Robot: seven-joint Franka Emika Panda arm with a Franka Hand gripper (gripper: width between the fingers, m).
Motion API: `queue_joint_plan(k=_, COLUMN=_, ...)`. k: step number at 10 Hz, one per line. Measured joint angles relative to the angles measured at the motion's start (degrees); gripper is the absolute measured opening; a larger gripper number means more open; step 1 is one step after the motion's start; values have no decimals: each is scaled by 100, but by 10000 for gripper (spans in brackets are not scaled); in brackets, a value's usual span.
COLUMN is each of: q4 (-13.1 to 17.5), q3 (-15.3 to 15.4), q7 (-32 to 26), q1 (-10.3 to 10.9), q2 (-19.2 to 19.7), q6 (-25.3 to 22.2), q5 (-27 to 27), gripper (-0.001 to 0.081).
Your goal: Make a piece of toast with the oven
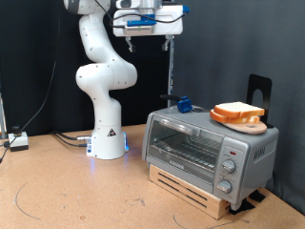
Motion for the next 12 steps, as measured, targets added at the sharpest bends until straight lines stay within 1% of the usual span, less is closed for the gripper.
queue_joint_plan(k=1, q4=-10, q3=23, q7=220, q1=-41, q2=-10, q6=-1, q5=-1, gripper=807)
queue_joint_plan(k=2, q4=-50, q3=-19, q7=-56, q1=8, q2=-31, q6=227, q5=218, gripper=807)
queue_joint_plan(k=3, q4=-78, q3=-153, q7=-611, q1=153, q2=-48, q6=459, q5=533, gripper=807)
queue_joint_plan(k=5, q4=-27, q3=-472, q7=-1825, q1=545, q2=2, q6=492, q5=1031, gripper=807)
queue_joint_plan(k=6, q4=31, q3=-653, q7=-2309, q1=771, q2=74, q6=473, q5=1140, gripper=807)
queue_joint_plan(k=7, q4=24, q3=-624, q7=-2073, q1=726, q2=74, q6=474, q5=1114, gripper=807)
queue_joint_plan(k=8, q4=20, q3=-645, q7=-2170, q1=739, q2=80, q6=395, q5=1175, gripper=807)
queue_joint_plan(k=10, q4=-33, q3=-893, q7=-2669, q1=827, q2=212, q6=337, q5=1532, gripper=807)
queue_joint_plan(k=11, q4=-79, q3=-980, q7=-2863, q1=830, q2=332, q6=415, q5=1557, gripper=807)
queue_joint_plan(k=12, q4=-145, q3=-1016, q7=-3012, q1=820, q2=459, q6=638, q5=1529, gripper=807)
